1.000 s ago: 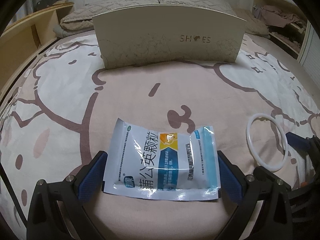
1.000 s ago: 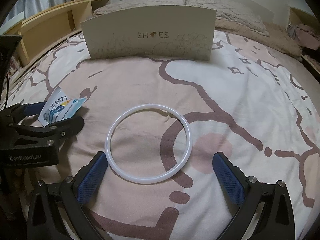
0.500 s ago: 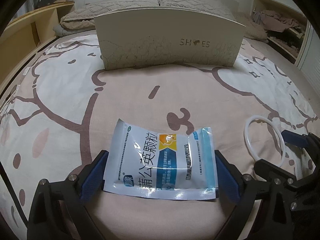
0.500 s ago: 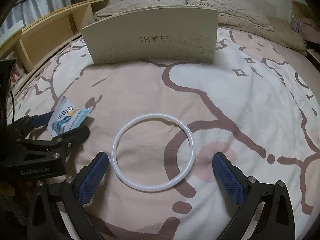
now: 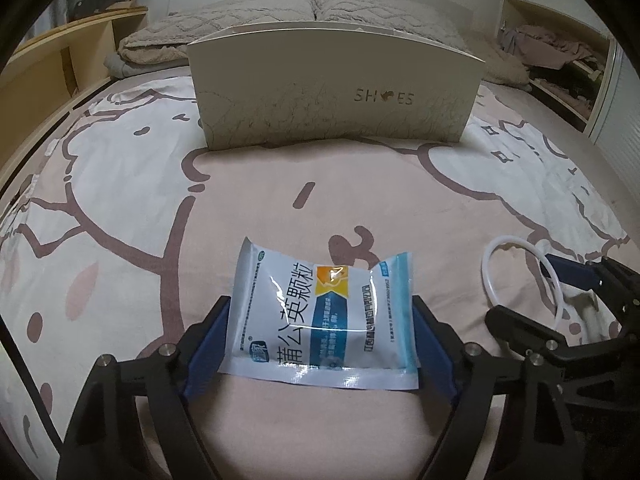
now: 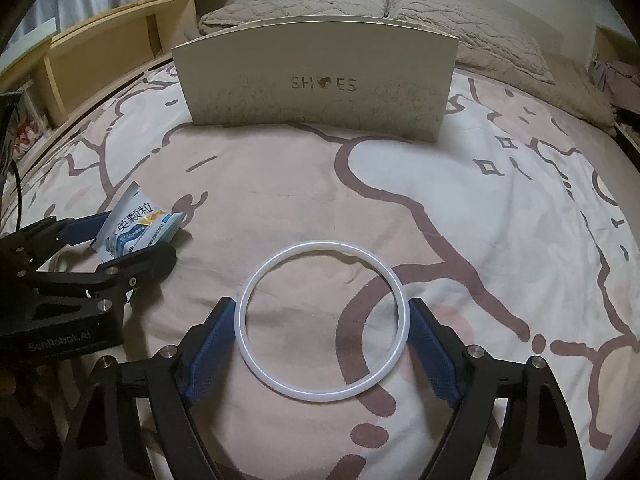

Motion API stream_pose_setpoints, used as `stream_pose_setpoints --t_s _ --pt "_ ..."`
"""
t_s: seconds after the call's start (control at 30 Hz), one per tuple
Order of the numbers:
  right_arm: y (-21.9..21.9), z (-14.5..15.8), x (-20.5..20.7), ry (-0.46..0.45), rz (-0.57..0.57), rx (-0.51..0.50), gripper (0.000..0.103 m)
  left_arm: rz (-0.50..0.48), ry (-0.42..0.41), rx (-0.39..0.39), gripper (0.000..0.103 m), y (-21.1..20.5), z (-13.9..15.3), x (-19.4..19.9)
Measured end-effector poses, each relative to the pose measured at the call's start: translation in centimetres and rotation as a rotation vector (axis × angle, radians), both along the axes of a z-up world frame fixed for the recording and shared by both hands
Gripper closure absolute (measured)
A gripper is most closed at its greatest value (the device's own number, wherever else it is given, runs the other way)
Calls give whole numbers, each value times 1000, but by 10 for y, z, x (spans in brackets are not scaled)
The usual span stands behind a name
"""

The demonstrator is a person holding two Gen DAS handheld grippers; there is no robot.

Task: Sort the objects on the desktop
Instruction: 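Close the left tool on the sachet while the right tool closes on the white ring, then lift the sachet with the left tool while the right tool lifts the white ring toward the box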

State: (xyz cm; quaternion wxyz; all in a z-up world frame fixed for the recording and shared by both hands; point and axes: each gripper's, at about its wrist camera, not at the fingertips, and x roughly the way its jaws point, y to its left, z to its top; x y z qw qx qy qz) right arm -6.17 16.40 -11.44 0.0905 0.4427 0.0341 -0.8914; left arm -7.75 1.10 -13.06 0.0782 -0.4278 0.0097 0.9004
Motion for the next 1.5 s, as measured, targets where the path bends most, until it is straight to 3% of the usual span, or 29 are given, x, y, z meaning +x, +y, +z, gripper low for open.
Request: stream_pose_setpoints --t_s 0.7,1.5 --pt "13 6 8 0 -43 -35 18 6 19 20 24 -5 6 4" --pt "31 29 21 38 -59 -82 18 8 85 16 24 -5 34 20"
